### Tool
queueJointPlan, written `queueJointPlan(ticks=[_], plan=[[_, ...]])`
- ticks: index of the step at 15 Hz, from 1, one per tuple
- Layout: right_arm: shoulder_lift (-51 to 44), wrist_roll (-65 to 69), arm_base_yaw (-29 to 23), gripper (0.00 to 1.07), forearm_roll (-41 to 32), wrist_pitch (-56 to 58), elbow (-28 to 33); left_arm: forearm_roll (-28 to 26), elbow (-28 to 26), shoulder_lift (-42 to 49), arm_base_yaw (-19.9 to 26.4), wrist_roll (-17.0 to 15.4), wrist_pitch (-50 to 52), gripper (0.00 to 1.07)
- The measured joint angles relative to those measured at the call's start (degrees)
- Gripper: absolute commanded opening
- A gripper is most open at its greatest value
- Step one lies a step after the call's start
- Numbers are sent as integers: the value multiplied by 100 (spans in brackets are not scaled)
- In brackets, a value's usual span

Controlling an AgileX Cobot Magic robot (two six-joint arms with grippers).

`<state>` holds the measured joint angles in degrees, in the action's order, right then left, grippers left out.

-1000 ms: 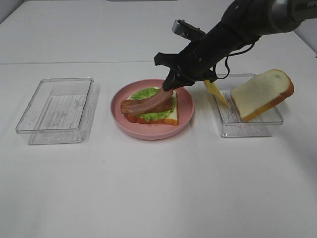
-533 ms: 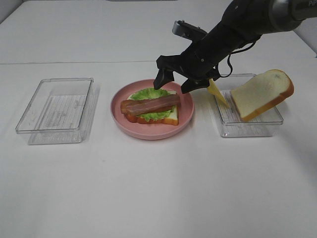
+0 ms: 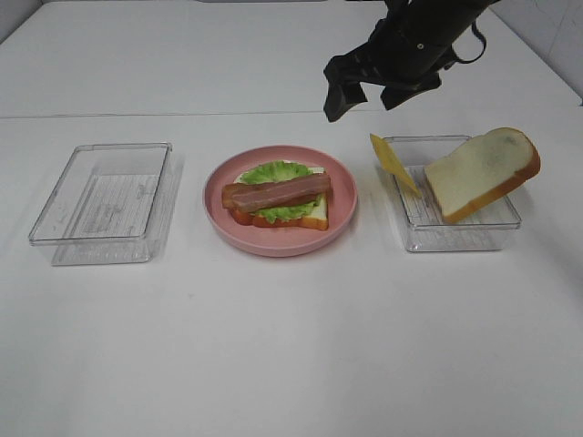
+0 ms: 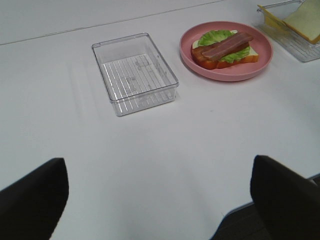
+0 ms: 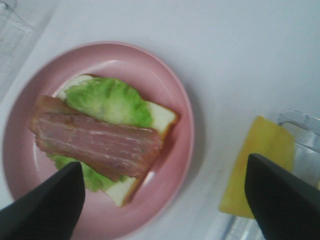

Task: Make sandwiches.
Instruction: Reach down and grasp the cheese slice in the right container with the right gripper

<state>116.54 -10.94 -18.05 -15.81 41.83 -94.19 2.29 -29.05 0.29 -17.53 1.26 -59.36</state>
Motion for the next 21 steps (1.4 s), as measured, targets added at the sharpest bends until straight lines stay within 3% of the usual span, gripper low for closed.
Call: queueJointPlan(ticks=[3, 7, 13, 17, 21], plan=[[11, 521, 0, 77, 1094, 361, -143, 0, 0, 0, 0, 0, 0, 92], [160, 590, 0, 77, 1266, 390, -481, 0, 0, 0, 0, 0, 0, 92], [1163, 808, 0, 77, 1581, 1083, -1473, 0, 0, 0, 0, 0, 0, 92], [1450, 894, 0, 77, 1581, 1169, -1581, 0, 0, 0, 0, 0, 0, 92], [1656, 1060, 0, 70, 1788, 1169, -1581, 0, 0, 0, 0, 0, 0, 92]])
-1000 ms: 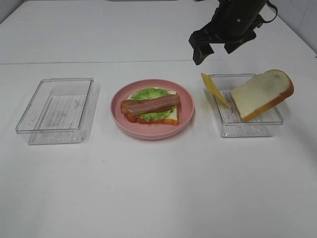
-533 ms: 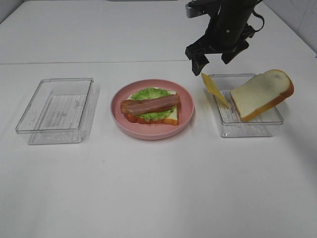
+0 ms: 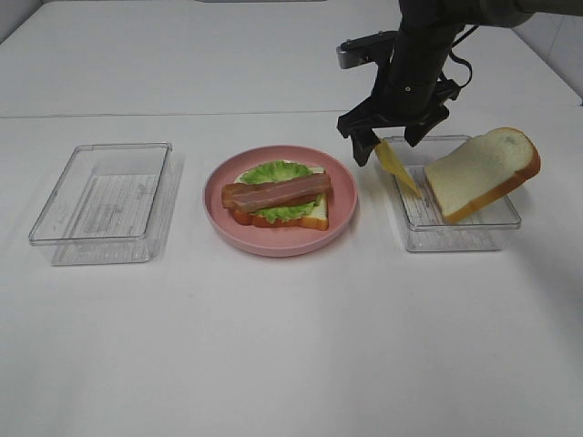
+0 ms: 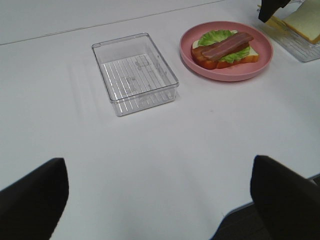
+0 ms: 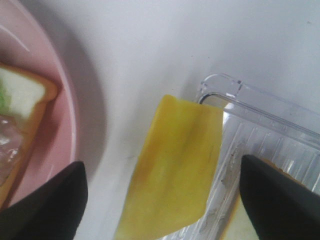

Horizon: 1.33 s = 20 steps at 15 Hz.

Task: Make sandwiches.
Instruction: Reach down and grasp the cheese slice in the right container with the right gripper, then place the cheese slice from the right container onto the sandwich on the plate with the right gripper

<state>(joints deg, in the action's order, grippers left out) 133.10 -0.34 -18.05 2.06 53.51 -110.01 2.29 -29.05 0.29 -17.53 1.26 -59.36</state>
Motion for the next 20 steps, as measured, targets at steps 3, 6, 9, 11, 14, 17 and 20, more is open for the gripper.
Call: queueJointPlan(ticks=[3, 6, 9, 11, 14, 17, 20], plan=[[23, 160, 0, 50, 258, 138, 0, 0, 0, 0, 0, 0, 0, 92], [23, 160, 0, 33, 258, 143, 0, 0, 0, 0, 0, 0, 0, 92], [23, 160, 0, 15, 258, 189, 0, 0, 0, 0, 0, 0, 0, 92], [23, 160, 0, 0, 258, 201, 0, 0, 0, 0, 0, 0, 0, 92], [23, 160, 0, 0, 258, 264, 0, 0, 0, 0, 0, 0, 0, 92], [-160, 160, 0, 0, 258, 315, 0, 0, 0, 0, 0, 0, 0, 92], [-602, 160, 0, 0, 115, 355, 0, 0, 0, 0, 0, 0, 0, 92]])
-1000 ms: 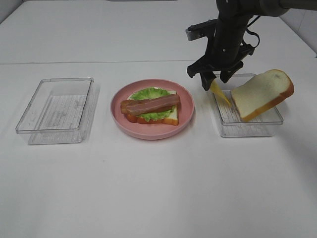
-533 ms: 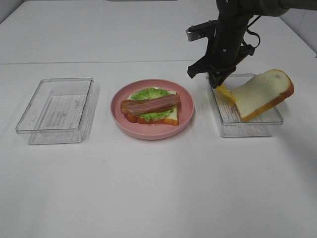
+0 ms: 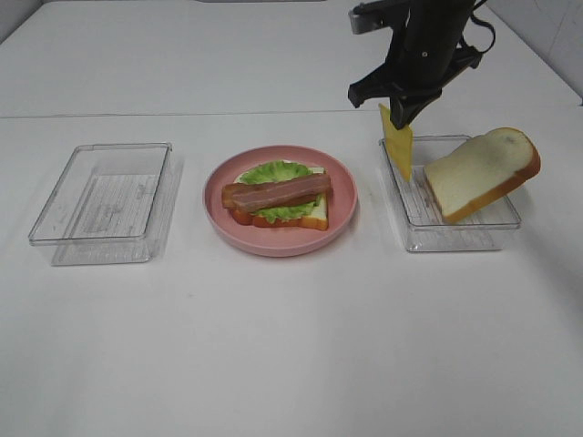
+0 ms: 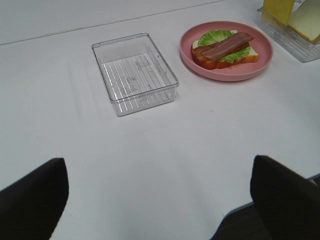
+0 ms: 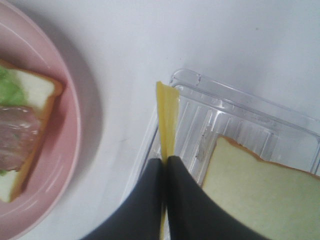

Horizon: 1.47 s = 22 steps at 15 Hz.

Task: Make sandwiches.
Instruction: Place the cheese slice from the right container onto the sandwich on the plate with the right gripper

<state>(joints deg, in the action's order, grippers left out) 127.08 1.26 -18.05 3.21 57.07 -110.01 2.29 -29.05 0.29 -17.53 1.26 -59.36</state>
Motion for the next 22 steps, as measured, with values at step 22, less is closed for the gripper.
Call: queueJointPlan(ticks=[22], plan=[[189, -2595, 286, 0, -6727, 46, 1049, 0, 0, 0, 0, 11, 0, 92]])
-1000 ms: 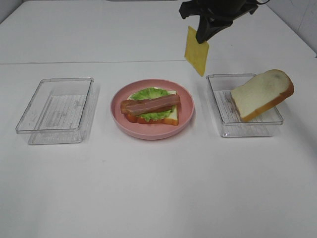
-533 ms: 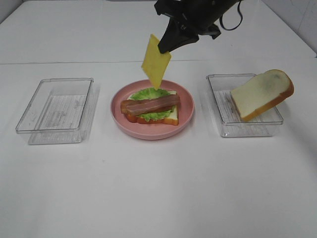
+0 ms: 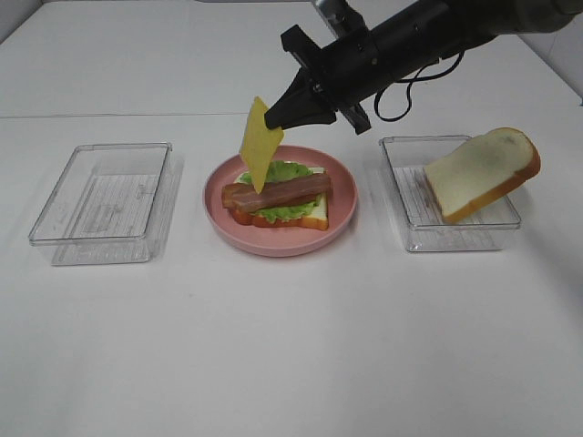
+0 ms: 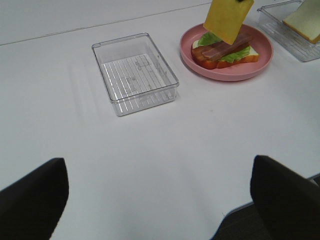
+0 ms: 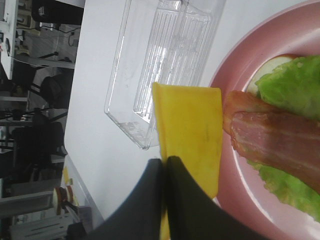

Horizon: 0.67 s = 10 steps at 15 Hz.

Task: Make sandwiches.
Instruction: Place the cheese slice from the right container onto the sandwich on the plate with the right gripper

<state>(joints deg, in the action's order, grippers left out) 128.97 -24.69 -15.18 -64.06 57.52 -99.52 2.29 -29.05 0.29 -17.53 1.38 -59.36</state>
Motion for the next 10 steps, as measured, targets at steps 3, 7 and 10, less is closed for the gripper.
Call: queueJointPlan(ticks=[3, 7, 10], plan=[[395, -229, -6, 0, -768, 57, 0, 0, 0, 0, 0, 6, 0, 92], [636, -189, -6, 0, -579, -206, 17, 0, 0, 0, 0, 6, 0, 92], [636, 126, -6, 0, 132, -418, 17, 0, 0, 0, 0, 6, 0, 92]])
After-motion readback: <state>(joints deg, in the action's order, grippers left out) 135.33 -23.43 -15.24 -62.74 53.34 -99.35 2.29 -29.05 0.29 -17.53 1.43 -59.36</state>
